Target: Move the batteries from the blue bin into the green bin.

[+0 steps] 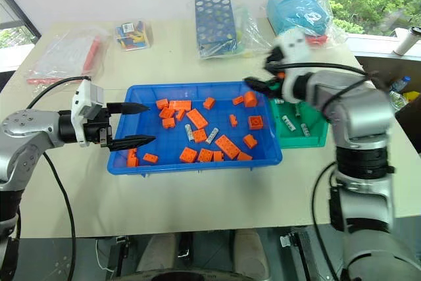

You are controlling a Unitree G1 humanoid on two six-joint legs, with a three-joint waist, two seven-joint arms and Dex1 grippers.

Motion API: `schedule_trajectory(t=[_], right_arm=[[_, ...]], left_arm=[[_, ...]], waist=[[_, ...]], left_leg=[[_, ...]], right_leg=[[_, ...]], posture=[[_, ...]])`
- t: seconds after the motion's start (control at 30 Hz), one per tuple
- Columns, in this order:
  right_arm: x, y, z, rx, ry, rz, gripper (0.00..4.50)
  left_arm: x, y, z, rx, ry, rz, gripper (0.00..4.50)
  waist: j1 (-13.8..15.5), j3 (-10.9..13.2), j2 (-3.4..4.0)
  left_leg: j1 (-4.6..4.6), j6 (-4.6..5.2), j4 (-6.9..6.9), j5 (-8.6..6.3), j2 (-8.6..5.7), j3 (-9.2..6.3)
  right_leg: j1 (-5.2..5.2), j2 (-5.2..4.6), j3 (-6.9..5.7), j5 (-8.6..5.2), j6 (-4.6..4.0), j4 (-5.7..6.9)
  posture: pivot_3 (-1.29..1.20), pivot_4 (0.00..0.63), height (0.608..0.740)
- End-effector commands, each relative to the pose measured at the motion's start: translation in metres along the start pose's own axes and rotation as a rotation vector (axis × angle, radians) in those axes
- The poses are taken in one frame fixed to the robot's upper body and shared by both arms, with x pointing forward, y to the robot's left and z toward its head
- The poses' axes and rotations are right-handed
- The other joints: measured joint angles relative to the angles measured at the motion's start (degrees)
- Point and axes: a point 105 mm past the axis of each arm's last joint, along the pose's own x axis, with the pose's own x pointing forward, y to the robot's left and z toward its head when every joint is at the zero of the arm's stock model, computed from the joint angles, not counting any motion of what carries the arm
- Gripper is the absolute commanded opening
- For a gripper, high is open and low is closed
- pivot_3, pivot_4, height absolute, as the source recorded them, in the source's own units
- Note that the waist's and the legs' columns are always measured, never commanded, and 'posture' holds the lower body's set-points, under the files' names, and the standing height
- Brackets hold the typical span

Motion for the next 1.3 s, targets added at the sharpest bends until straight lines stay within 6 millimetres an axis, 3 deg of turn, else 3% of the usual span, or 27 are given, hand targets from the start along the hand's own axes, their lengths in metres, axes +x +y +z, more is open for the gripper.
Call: schedule_trajectory(t=[0.03, 0.27, 0.77, 0.93, 1.0, 1.17, 1.3], right_arm=[[0.030, 0.041, -0.010, -0.002, 0.032, 0.120, 3.53], [0.057, 0.075, -0.046, 0.101, 0.131, 0.221, 3.53], [0.083, 0.080, -0.088, 0.087, 0.241, 0.234, 3.53], [0.089, 0.079, -0.093, 0.021, 0.251, 0.223, 1.38], [0.090, 0.079, -0.091, 0.016, 0.243, 0.225, 0.19], [0.088, 0.078, -0.075, 0.035, 0.192, 0.231, 0.07], [0.062, 0.059, -0.025, 0.123, 0.047, 0.227, 0.07]], left_arm=[[-0.009, 0.000, 0.009, 0.050, 0.002, 0.028, 4.50], [-0.017, -0.004, 0.008, 0.044, 0.021, 0.050, 4.50], [-0.019, -0.003, 0.010, 0.049, 0.027, 0.071, 4.50], [-0.018, -0.001, 0.014, 0.053, 0.016, 0.074, 4.50], [-0.017, 0.001, 0.015, 0.054, 0.012, 0.075, 4.50], [-0.016, 0.003, 0.016, 0.056, 0.006, 0.075, 4.50], [-0.013, 0.004, 0.015, 0.055, 0.002, 0.066, 4.50]], waist=[[0.0, 0.0, 0.00], [0.4, 0.0, -0.06], [0.0, 0.0, -0.07], [0.0, 0.0, -0.07], [0.0, -0.1, -0.07], [0.0, 0.0, -0.07], [0.2, 0.0, -0.05]], left_leg=[[-0.03, 0.00, 0.02, 0.00, 0.00, 0.01], [-0.32, 0.00, 0.31, 0.01, -0.05, 0.01], [-0.30, -0.01, 0.22, 0.01, -0.06, 0.01], [-0.29, -0.01, 0.23, 0.02, -0.07, 0.01], [-0.29, -0.02, 0.24, 0.02, -0.07, 0.01], [-0.28, -0.02, 0.23, 0.02, -0.07, 0.01], [-0.29, -0.02, 0.23, 0.02, -0.04, 0.02]], right_leg=[[0.00, -0.01, 0.00, 0.00, 0.00, 0.00], [-0.03, -0.22, -0.08, 0.00, -0.04, -0.05], [-0.09, -0.10, -0.11, 0.00, -0.02, 0.01], [-0.07, -0.10, -0.11, 0.01, -0.02, 0.02], [-0.06, -0.10, -0.11, 0.01, -0.02, 0.02], [-0.07, -0.08, -0.11, 0.01, -0.02, 0.03], [-0.08, -0.09, -0.11, 0.01, -0.01, 0.03]], posture=[[0.00, 0.150, 0.737], [0.00, 0.150, 0.737], [0.00, 0.150, 0.737], [0.00, 0.150, 0.737], [0.00, 0.150, 0.737], [0.00, 0.150, 0.737], [0.00, 0.150, 0.737]])
